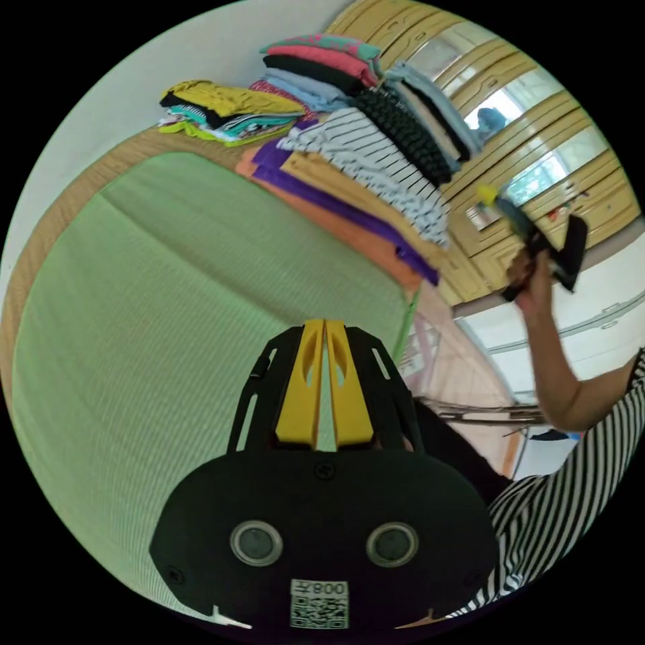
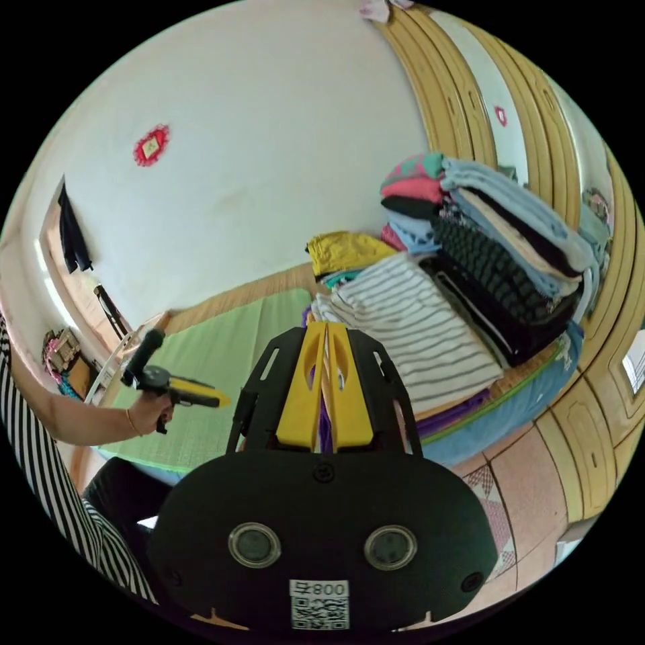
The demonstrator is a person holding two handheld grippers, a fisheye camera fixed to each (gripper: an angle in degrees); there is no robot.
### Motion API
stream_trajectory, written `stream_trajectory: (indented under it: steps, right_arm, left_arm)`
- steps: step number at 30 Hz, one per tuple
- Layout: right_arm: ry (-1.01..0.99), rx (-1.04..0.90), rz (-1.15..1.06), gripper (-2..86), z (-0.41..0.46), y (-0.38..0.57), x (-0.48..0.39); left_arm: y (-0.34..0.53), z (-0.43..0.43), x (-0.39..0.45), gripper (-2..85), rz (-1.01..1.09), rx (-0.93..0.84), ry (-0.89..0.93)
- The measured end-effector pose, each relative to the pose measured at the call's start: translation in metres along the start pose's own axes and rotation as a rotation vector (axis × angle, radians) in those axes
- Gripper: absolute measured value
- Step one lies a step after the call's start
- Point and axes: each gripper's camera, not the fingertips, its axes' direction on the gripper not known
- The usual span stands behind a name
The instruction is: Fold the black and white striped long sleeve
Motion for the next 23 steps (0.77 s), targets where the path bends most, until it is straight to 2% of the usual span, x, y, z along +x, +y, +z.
stream_trajectory:
  steps: [2, 5, 10, 16, 23]
  right_arm:
    - [-0.004, 0.126, -0.046, 0.0, -0.011, -0.015, -0.024]
    - [-0.053, 0.208, -0.108, 0.1, -0.004, -0.040, -0.048]
    - [-0.119, 0.215, -0.185, 0.5, 0.033, -0.086, -0.080]
    - [-0.173, 0.245, -0.270, 2.9, 0.101, -0.147, -0.114]
    - [-0.123, 0.066, -0.191, 7.5, 0.243, -0.238, -0.110]
  left_arm:
    - [0.025, 0.014, -0.009, 0.1, -0.011, -0.091, -0.150]
    - [0.053, 0.039, -0.017, 0.1, -0.012, -0.179, -0.238]
    - [0.087, 0.057, -0.016, 0.2, 0.033, -0.093, -0.338]
    - [0.130, 0.077, -0.035, 0.3, -0.013, 0.035, -0.374]
    - [0.173, 0.100, -0.085, 0.4, -0.080, 0.116, -0.285]
